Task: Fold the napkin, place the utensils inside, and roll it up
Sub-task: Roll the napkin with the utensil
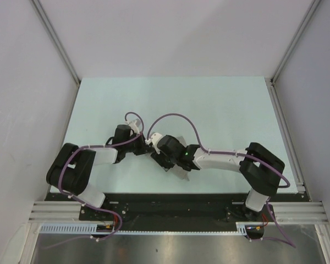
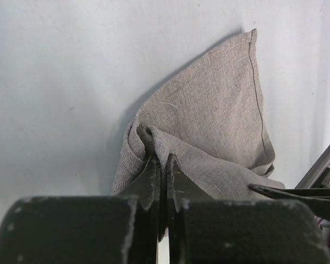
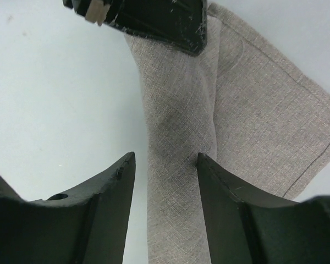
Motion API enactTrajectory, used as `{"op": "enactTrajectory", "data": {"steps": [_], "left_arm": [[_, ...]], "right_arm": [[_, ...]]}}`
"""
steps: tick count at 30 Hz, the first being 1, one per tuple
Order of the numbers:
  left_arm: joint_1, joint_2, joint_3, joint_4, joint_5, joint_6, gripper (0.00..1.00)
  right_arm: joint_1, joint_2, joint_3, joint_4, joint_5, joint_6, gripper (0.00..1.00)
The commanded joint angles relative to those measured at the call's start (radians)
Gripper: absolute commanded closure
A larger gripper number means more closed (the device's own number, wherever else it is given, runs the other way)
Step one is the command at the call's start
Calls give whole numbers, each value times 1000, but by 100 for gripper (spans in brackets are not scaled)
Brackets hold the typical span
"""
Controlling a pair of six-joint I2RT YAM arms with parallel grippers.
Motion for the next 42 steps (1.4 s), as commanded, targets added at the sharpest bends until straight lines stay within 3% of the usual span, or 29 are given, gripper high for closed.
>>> {"op": "enactTrajectory", "data": {"steps": [1,18,21,24,30,31,33,35,37,42], "left_arm": [[2,20,32,-13,-13,9,100],[2,19,48,32,16,-28,98],[2,7,49,41,17,-40,92],[2,-6,55,49,14,-51,79],[5,-99,68,10,-62,-48,48],[5,-118,66,-9,-84,-43,39],[5,-174,54,-28,-120,-40,30],[8,-217,24,-49,-185,-35,27],[14,-279,-6,-56,-229,-40,25],[24,-357,-104,-14,-233,-28,25]], "right_arm": [[24,26,27,35,82,-53,47],[-30,163,15,24,30,-6,49],[-34,180,7,19,19,2,49],[-36,204,4,7,23,11,49],[-56,249,13,-24,1,48,49],[-61,253,16,-39,-6,55,50],[-82,267,25,-51,-74,69,65],[-123,270,22,-57,-168,97,79],[-155,267,13,-36,-326,124,87],[-238,263,-7,16,-599,166,90]]}}
